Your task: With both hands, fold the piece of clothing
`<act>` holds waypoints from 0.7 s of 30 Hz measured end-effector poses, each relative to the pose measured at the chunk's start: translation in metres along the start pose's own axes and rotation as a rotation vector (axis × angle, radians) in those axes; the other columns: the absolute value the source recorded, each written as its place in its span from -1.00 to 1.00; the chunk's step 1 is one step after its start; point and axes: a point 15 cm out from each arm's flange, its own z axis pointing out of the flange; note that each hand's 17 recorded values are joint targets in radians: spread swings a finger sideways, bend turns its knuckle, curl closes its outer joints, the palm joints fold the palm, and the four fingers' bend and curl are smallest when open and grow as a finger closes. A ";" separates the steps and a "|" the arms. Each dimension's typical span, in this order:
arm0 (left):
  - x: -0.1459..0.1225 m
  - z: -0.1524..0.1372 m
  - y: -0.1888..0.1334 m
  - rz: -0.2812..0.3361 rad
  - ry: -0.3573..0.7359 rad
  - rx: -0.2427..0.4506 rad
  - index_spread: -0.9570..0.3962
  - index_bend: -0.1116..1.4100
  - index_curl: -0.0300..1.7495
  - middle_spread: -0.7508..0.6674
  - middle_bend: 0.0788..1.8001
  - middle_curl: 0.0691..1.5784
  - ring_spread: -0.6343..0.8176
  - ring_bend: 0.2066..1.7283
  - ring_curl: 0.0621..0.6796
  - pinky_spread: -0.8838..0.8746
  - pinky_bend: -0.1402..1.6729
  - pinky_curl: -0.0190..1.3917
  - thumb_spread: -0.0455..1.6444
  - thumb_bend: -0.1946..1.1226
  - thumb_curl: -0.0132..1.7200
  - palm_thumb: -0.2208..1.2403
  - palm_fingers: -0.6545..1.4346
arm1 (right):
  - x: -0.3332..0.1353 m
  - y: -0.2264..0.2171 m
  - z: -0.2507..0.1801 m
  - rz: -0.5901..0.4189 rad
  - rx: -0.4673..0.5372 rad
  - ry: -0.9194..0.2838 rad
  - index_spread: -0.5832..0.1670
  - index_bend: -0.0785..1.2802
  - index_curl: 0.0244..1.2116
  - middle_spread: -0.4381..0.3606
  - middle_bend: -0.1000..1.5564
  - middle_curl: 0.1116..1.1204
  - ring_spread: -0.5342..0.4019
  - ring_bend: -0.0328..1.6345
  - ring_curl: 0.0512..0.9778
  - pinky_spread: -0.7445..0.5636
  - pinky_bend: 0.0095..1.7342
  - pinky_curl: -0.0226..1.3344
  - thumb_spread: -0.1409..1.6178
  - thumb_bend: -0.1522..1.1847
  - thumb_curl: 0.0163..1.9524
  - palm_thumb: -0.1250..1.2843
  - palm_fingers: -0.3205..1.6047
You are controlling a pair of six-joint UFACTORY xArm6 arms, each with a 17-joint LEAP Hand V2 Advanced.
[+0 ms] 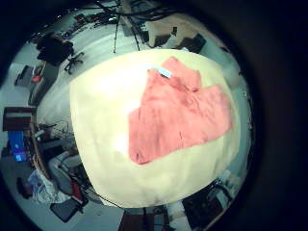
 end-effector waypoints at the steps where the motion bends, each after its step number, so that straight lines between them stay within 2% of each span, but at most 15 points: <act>1: 0.003 0.006 0.006 0.004 -0.004 -0.019 0.45 -0.67 -0.61 0.59 -0.90 -0.79 0.63 -0.78 -0.43 0.68 -0.53 -0.53 0.47 -0.73 -0.52 -0.15 -0.46 | -0.001 0.007 0.012 -0.022 -0.029 -0.005 -0.36 -0.45 -0.19 0.00 -0.36 -0.35 0.18 -0.31 -0.27 0.49 -0.51 -0.16 0.60 -0.81 -0.71 0.09 -0.70; 5: 0.018 0.024 0.026 0.033 -0.030 -0.078 0.45 -0.67 -0.63 0.58 -0.90 -0.80 0.64 -0.79 -0.43 0.68 -0.53 -0.53 0.47 -0.73 -0.55 -0.15 -0.46 | -0.003 0.018 0.042 -0.054 -0.089 -0.018 -0.34 -0.55 -0.27 0.04 -0.46 -0.43 0.29 -0.42 -0.37 0.54 -0.56 -0.23 0.51 -0.81 -0.71 0.07 -0.69; 9: 0.023 0.043 0.042 0.034 -0.025 -0.124 0.44 -0.66 -0.65 0.58 -0.90 -0.80 0.64 -0.80 -0.42 0.69 -0.54 -0.54 0.46 -0.73 -0.57 -0.15 -0.45 | -0.010 0.024 0.086 -0.074 -0.162 -0.035 -0.33 -0.62 -0.34 0.07 -0.53 -0.48 0.37 -0.49 -0.43 0.55 -0.60 -0.29 0.42 -0.82 -0.72 0.03 -0.67; 15: 0.024 0.050 0.049 0.034 -0.023 -0.132 0.44 -0.66 -0.66 0.57 -0.90 -0.80 0.64 -0.81 -0.41 0.69 -0.54 -0.54 0.48 -0.73 -0.59 -0.13 -0.45 | -0.014 0.004 0.118 -0.083 -0.150 -0.035 -0.28 -0.62 -0.40 0.09 -0.59 -0.52 0.39 -0.54 -0.49 0.54 -0.64 -0.36 0.35 -0.81 -0.71 0.01 -0.60; 21: 0.021 0.052 0.056 0.030 -0.031 -0.140 0.44 -0.66 -0.67 0.55 -0.89 -0.80 0.64 -0.82 -0.40 0.68 -0.55 -0.54 0.48 -0.73 -0.61 -0.12 -0.43 | -0.021 -0.001 0.145 -0.084 -0.197 -0.043 -0.18 -0.63 -0.44 0.08 -0.59 -0.53 0.31 -0.55 -0.51 0.51 -0.70 -0.41 0.31 -0.80 -0.71 0.05 -0.50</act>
